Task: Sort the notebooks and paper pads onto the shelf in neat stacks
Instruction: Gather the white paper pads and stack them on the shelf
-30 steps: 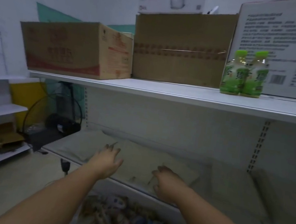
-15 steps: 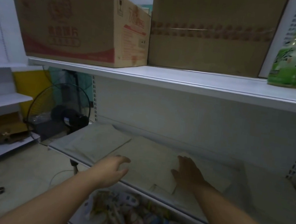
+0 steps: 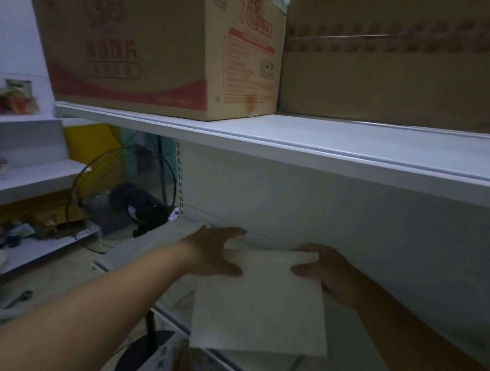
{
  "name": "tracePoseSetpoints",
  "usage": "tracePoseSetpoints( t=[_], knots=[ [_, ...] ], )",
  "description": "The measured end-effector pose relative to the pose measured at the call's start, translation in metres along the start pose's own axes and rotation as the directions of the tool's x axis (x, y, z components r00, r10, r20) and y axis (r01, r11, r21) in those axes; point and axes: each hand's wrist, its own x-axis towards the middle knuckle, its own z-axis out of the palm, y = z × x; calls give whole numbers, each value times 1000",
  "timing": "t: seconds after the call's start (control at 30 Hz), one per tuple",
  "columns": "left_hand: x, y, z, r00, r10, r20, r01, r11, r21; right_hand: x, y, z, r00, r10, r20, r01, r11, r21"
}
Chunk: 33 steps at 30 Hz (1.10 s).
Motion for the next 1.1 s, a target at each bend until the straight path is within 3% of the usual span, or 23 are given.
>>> tracePoseSetpoints(
  t=[0.1, 0.23, 0.37, 0.4, 0.43, 0.5, 0.53, 0.6, 0.7, 0.77, 0.8, 0.87, 0.93, 1.03, 1.1],
  knots=[
    [-4, -35, -15, 953, -175, 247, 180, 984, 1, 23, -19, 36, 996, -66, 61, 69, 996, -62],
    [-23, -90, -23, 903, -103, 417, 303, 841, -448, 60, -29, 83, 994, -104, 11, 105, 979, -177],
    [-30, -142, -26, 945, -41, 324, 253, 719, -647, 100, -19, 114, 995, -26, -92, 24, 999, -23],
    [-31, -157, -27, 958, -57, 282, 245, 675, -696, 112, -11, 117, 992, -11, -128, -1, 995, -95],
    [-32, -174, -27, 966, -90, 241, 243, 621, -745, 122, -2, 118, 988, 10, -157, -54, 957, -284],
    [-33, -208, -28, 972, -155, 179, 235, 534, -812, 133, 17, 124, 978, 90, -188, -192, 740, -645],
    [-33, -222, -30, 972, -172, 158, 225, 506, -833, 135, 26, 127, 970, 134, -200, -239, 644, -727],
    [-30, -249, -30, 975, -183, 123, 195, 450, -872, 137, 33, 134, 971, 139, -196, -240, 575, -782],
    [-20, -278, -30, 978, -197, 73, 141, 361, -922, 141, 28, 142, 971, 23, -238, -210, 559, -802],
    [-13, -292, -29, 982, -184, 34, 94, 323, -942, 148, 22, 147, 942, -41, -332, -241, 604, -759],
    [-8, -299, -28, 980, -196, 11, 69, 292, -954, 150, 17, 149, 928, -38, -371, -249, 679, -690],
    [0, -312, -28, 970, -241, -39, 10, 196, -980, 148, 6, 151, 925, 34, -378, -206, 881, -426],
    [7, -323, -31, 968, -241, -66, -36, 127, -991, 140, -4, 150, 946, 99, -309, -141, 983, -117],
    [14, -322, -38, 984, -169, -56, -32, 141, -990, 128, -19, 148, 938, 67, -341, -1, 982, 190],
    [19, -308, -39, 994, -105, -20, -3, 164, -986, 124, -28, 152, 932, 47, -358, 60, 958, 282]
  ],
)
